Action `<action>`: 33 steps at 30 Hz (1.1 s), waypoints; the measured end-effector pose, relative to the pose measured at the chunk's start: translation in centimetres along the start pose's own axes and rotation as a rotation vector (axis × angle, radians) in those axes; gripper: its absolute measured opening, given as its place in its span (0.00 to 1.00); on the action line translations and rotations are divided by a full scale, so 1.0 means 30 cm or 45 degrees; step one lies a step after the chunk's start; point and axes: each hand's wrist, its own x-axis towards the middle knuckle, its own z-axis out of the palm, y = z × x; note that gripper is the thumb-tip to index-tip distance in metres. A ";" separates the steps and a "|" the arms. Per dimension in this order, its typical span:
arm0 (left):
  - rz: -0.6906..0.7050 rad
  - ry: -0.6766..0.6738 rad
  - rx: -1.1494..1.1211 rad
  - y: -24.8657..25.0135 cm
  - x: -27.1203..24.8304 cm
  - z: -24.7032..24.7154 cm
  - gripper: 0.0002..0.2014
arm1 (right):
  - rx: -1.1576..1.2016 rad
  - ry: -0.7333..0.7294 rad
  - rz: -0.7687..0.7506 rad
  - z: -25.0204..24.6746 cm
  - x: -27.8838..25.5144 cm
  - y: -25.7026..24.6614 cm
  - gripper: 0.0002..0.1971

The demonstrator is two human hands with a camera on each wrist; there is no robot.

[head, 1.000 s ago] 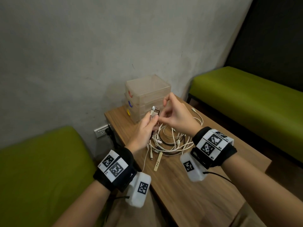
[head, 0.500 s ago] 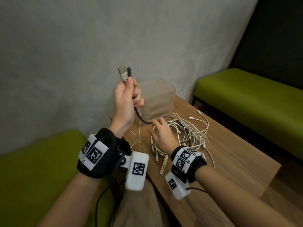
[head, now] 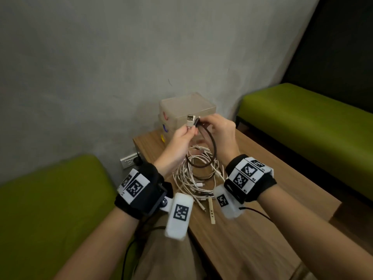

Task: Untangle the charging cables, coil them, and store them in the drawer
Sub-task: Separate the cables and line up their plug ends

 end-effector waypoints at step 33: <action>0.636 0.038 -0.316 0.248 0.015 0.021 0.10 | -0.592 -1.127 0.579 0.173 -0.252 0.157 0.29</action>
